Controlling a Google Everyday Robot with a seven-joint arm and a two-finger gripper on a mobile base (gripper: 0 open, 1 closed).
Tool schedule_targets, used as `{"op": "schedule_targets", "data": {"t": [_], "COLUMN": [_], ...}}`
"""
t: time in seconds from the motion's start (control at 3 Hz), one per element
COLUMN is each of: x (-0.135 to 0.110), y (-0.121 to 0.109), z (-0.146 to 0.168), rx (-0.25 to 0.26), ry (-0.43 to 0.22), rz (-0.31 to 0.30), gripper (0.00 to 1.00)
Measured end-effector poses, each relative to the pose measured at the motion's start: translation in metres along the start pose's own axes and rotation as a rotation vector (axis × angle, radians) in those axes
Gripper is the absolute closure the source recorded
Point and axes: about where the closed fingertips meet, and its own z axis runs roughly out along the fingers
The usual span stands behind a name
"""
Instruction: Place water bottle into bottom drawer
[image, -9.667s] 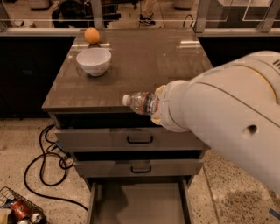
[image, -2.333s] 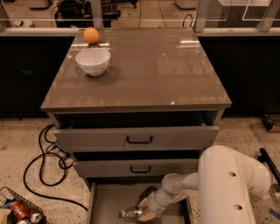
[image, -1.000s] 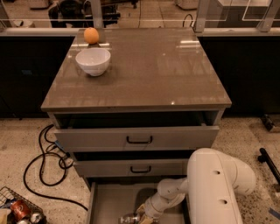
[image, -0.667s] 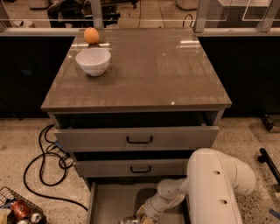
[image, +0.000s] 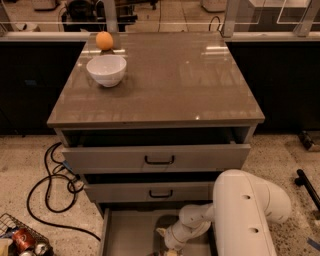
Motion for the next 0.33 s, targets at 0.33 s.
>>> {"op": "schedule_targets", "data": {"t": [0.33], "x": [0.0000], "y": [0.0001], "z": [0.0001], "rx": [0.000], "ry": [0.000], "rz": [0.000], "gripper": [0.00]}}
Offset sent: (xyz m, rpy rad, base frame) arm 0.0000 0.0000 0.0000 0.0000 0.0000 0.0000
